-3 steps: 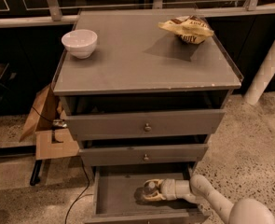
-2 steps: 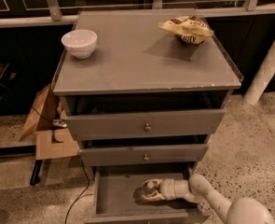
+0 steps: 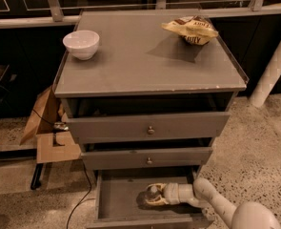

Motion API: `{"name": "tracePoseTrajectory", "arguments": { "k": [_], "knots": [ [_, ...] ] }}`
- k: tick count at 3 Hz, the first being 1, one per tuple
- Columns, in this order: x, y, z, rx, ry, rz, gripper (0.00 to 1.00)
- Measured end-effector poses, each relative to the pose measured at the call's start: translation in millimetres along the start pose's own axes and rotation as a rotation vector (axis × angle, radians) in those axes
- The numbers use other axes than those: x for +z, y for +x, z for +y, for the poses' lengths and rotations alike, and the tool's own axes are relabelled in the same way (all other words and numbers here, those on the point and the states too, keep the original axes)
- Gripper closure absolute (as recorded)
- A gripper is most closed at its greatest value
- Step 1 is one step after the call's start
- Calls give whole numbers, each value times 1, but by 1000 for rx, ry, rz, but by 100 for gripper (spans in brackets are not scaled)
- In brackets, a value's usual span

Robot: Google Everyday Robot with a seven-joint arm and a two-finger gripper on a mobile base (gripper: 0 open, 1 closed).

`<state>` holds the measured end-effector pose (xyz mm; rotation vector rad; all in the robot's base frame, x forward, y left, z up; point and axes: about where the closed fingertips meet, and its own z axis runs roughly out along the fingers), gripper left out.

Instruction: Place water bottle into bottom drawer

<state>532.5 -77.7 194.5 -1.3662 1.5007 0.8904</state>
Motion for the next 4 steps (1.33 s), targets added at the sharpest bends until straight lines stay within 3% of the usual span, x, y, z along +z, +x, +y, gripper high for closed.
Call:
{"name": "tracePoseTrajectory", "arguments": {
  "k": [2,4],
  "knots": [
    [0,0,0,0,0,0,5],
    [0,0,0,0,0,0,0]
  ]
}}
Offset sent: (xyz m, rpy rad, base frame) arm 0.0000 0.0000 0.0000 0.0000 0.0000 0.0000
